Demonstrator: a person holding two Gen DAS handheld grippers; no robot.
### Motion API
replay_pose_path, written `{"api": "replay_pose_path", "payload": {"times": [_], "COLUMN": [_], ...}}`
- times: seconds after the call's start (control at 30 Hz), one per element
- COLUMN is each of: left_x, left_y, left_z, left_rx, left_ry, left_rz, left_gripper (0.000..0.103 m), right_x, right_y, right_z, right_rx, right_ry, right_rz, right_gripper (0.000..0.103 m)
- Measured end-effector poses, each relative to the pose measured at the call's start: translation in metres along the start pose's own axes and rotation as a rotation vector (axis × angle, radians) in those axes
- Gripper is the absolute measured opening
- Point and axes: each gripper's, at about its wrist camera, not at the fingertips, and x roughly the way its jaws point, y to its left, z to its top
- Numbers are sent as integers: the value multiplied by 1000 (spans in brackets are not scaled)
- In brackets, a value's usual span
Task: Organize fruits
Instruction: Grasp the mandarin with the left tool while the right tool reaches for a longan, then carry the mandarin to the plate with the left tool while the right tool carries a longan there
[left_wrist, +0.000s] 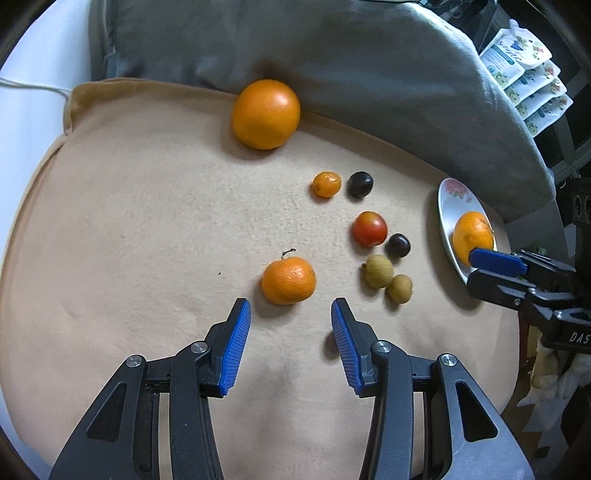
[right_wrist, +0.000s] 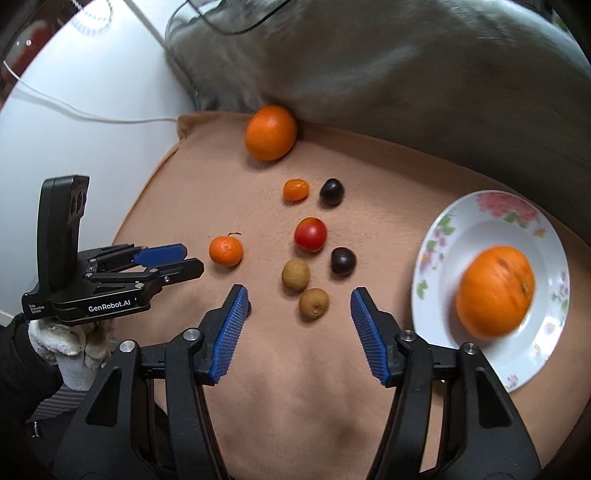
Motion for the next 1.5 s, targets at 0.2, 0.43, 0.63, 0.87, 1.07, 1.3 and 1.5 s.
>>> {"api": "replay_pose_path", "payload": {"times": [0.2, 0.43, 0.63, 0.87, 1.07, 1.3, 1.5], "left_x": [9, 21, 27, 32, 39, 40, 37], "left_y": [2, 1, 6, 10, 9, 8, 8], "left_z": [0, 5, 6, 3, 8, 10, 11], "left_rx": [-7, -25, -43, -46, -53, -51, -45], "left_ry": [19, 30, 42, 59, 66, 61, 55], "left_rz": [-19, -34, -37, -48, -55, -52, -49], "left_gripper": [44, 44, 44, 42, 38, 36, 35], "right_x": [26, 50, 66, 83, 92, 97, 97], "right_y": [6, 10, 13, 16, 17, 18, 17], "right_z": [5, 11, 19, 25, 27, 31, 31], "right_rx": [-23, -37, -57, -75, -86, -93, -96], "right_ry": [61, 102, 128, 162, 178, 179, 173], "right_rz": [-5, -27, -40, -59, -72, -67, -63], "right_gripper": [47, 40, 38, 34, 30, 28, 27]}}
